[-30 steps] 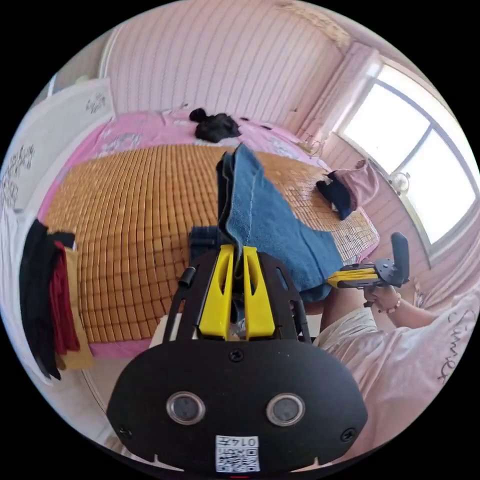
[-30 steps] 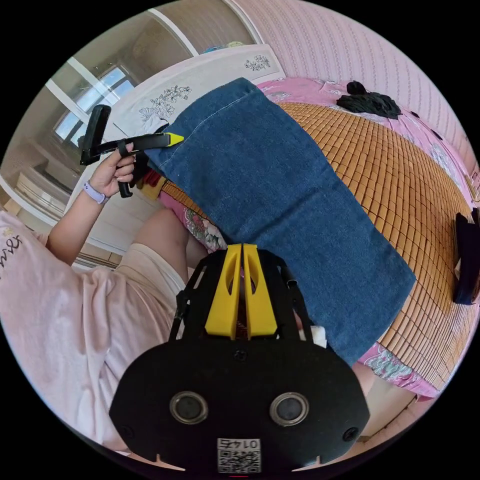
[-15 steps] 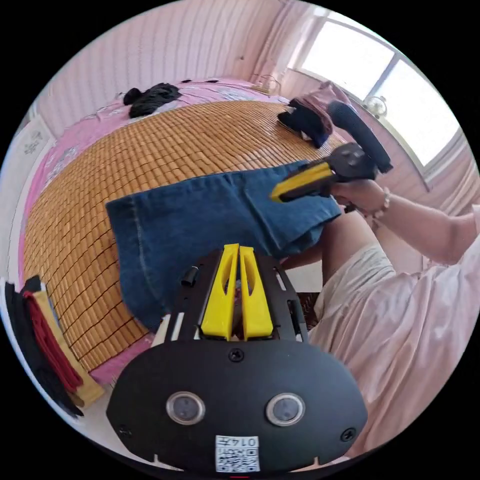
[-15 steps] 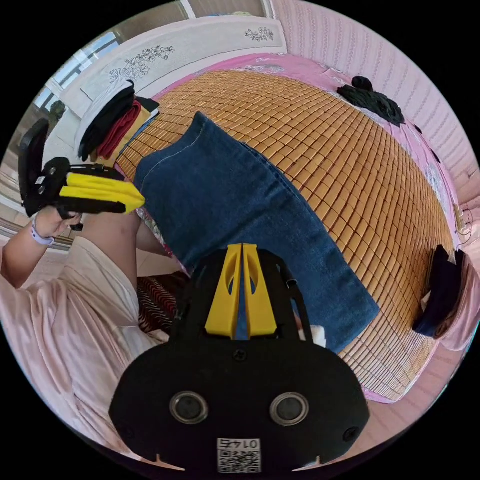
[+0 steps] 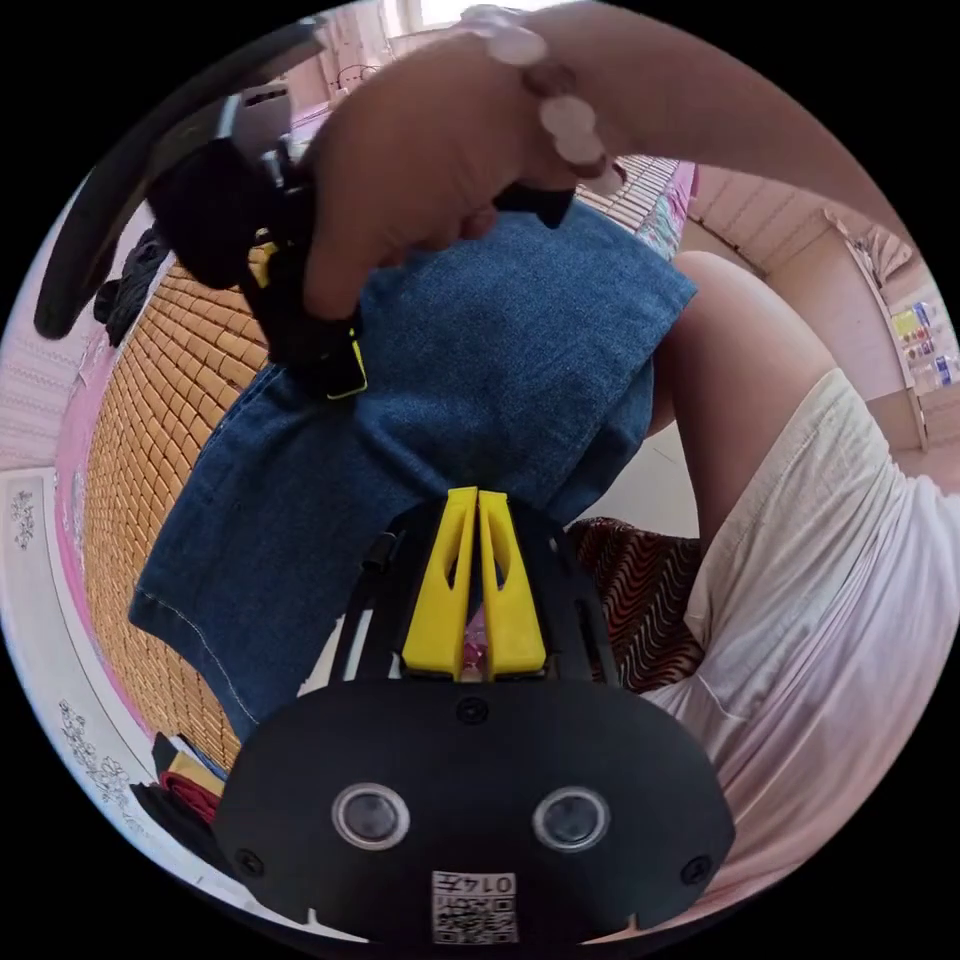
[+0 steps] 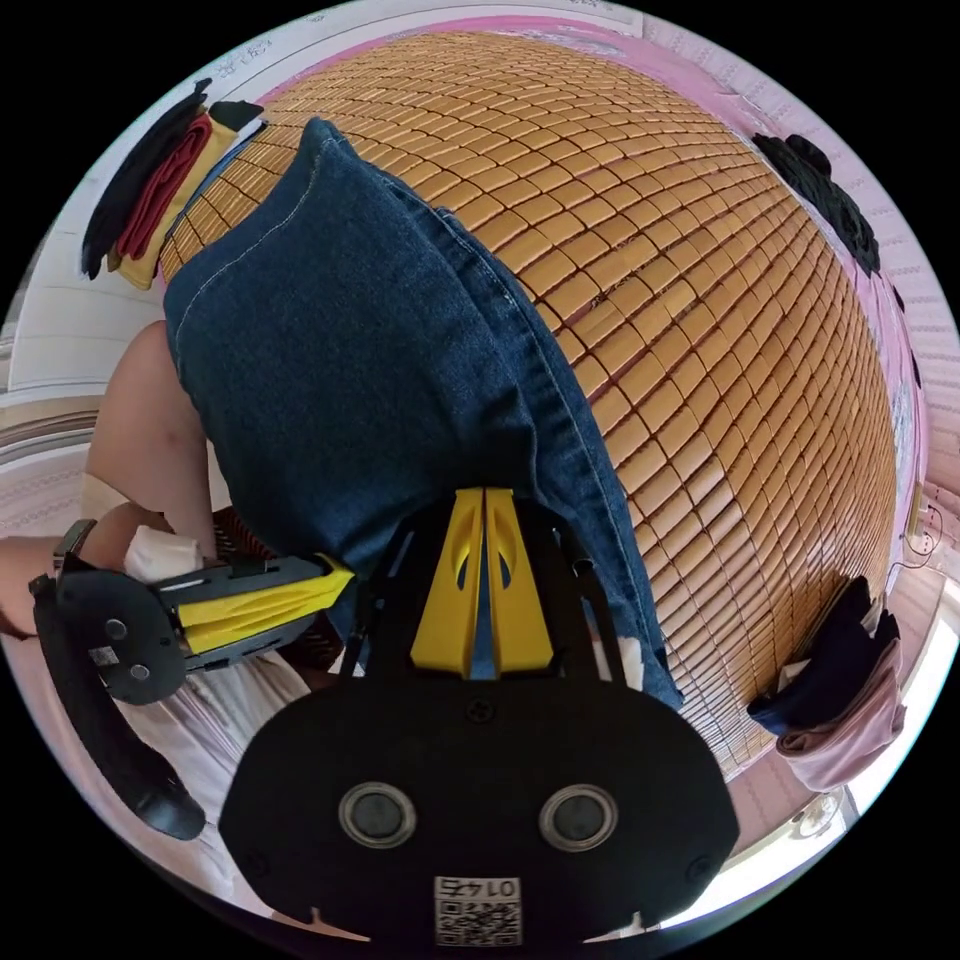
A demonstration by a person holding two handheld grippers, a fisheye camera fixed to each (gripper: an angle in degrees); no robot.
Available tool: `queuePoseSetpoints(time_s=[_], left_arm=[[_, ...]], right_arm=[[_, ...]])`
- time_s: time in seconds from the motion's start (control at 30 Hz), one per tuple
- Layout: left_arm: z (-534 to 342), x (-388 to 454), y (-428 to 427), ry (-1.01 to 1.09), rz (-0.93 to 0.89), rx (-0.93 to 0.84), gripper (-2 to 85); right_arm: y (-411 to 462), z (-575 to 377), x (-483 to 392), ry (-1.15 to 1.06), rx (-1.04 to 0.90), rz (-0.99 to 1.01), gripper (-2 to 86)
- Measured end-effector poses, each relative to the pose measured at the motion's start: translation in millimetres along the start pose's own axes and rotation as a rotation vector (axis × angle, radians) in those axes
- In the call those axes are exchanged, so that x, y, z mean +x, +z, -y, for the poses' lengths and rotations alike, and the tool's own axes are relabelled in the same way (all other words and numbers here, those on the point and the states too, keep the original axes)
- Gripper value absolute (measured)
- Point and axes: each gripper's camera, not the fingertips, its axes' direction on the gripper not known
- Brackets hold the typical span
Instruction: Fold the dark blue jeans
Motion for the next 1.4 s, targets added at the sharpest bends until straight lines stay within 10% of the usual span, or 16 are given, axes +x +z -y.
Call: queuePoseSetpoints(time_s=[1.4], left_arm=[[102.9, 58.2, 69.3, 0.15, 0.02, -0.088, -1.0]], right_arm=[[28.6, 54.1, 65.0, -0.125, -0.272, -0.093, -1.0]])
